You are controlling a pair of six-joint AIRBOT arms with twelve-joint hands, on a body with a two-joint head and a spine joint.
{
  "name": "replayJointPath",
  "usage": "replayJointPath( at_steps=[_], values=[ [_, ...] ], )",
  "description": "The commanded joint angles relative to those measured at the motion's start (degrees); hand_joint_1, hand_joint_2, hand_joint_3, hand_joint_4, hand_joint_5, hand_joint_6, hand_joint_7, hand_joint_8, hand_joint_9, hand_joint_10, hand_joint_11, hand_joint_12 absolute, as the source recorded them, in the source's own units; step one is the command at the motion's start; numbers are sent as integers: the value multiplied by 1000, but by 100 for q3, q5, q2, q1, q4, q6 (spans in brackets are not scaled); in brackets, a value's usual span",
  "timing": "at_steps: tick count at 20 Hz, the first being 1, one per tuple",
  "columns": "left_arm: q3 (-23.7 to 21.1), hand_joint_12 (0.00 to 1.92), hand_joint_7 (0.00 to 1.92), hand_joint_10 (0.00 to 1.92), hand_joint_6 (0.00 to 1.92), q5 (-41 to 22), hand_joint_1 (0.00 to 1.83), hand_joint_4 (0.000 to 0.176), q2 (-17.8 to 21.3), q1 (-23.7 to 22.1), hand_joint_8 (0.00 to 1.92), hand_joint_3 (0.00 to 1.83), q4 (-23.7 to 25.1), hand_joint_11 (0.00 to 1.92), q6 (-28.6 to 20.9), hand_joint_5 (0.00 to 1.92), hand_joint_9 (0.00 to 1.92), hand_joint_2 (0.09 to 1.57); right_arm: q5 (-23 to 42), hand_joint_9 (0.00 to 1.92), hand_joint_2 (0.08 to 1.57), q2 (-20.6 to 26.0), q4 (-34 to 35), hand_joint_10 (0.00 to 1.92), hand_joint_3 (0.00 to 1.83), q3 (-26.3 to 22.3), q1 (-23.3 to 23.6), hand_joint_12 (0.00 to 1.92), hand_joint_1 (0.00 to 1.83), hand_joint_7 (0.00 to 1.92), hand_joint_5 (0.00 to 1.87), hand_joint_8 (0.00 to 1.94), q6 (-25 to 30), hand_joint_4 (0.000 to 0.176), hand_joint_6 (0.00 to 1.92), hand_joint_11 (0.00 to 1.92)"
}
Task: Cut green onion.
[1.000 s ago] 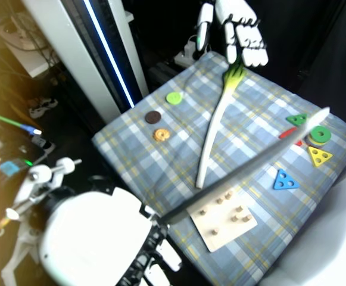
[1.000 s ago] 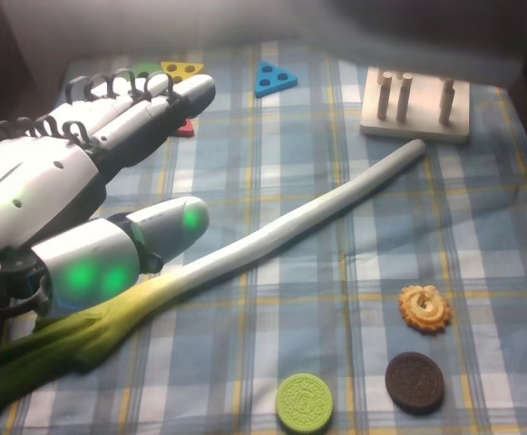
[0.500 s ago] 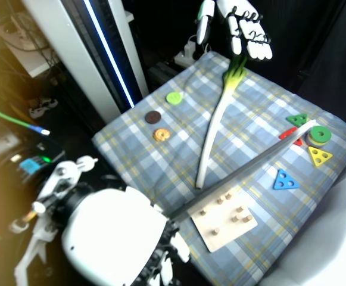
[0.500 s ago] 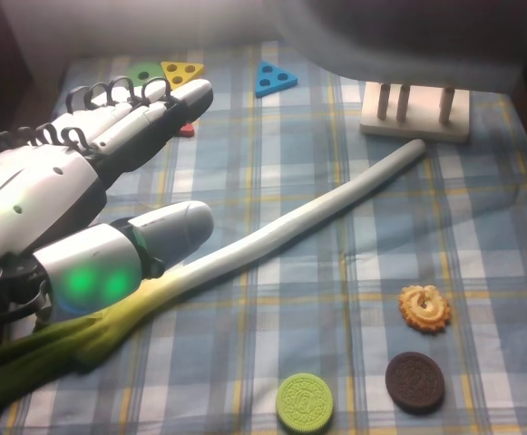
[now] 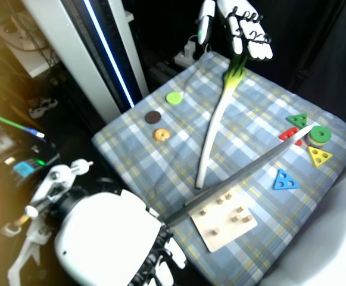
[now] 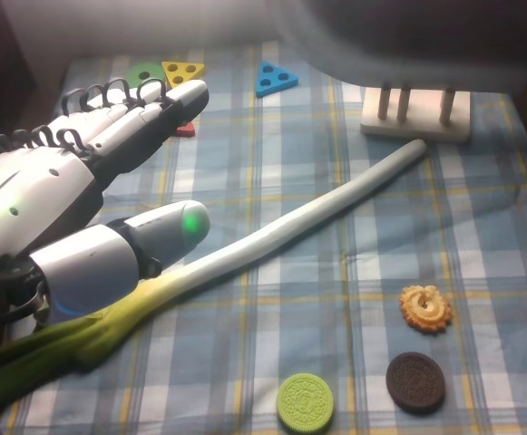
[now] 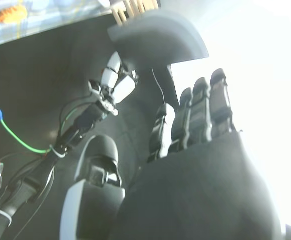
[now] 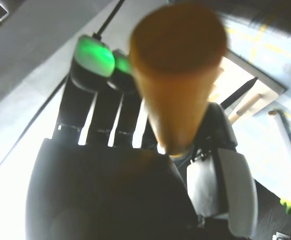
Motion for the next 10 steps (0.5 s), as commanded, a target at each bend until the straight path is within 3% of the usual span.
replayJointPath(
  at_steps=[1, 2, 3, 5, 7, 8, 10],
  values=[
    [-21, 0, 0, 0, 0, -693, 0, 176, 29, -23, 0, 0, 139, 0, -32, 8, 0, 1283, 671, 1046, 1571, 75, 62, 1921, 12, 35, 49, 1921, 133, 912, 690, 1941, -5, 142, 1921, 1142],
    [-21, 0, 0, 0, 0, -693, 0, 176, 27, -22, 0, 0, 138, 0, -32, 8, 0, 1283, 671, 1046, 1571, 71, 62, 1921, 12, 35, 34, 1921, 133, 912, 690, 1941, -5, 142, 1921, 1142],
    [-21, 0, 0, 0, 9, -693, 0, 176, 24, -22, 0, 0, 138, 0, -32, 30, 0, 1285, 671, 1046, 1570, 64, 62, 1921, 5, 35, 22, 1921, 63, 950, 761, 1941, -5, 169, 1921, 1152],
    [-21, 0, 0, 0, 7, -695, 0, 176, 24, -21, 0, 0, 138, 0, -33, 28, 0, 1284, 671, 949, 1569, 53, 63, 1921, 3, 32, 9, 1921, 34, 937, 780, 1941, -5, 175, 1921, 1050],
    [-24, 0, 0, 0, 2, -713, 0, 176, 25, -12, 0, 0, 137, 0, -41, 19, 0, 1282, 695, 1041, 1571, 47, 115, 1921, 9, 5, -67, 1921, 38, 985, 814, 1941, -4, 172, 1921, 1130],
    [-25, 0, 0, 0, 0, -713, 0, 176, 25, -12, 0, 0, 137, 0, -44, 1, 0, 1276, 721, 1113, 1571, 49, 157, 1921, 13, -9, -128, 1921, 74, 995, 721, 1941, -4, 122, 1921, 1198],
    [-29, 0, 0, 0, 2, -713, 0, 176, 27, -8, 0, 0, 135, 0, -46, 5, 0, 1273, 768, 1121, 1569, 26, 255, 1921, 6, -5, -259, 1921, 46, 984, 686, 1941, -4, 119, 1921, 1199]
  ],
)
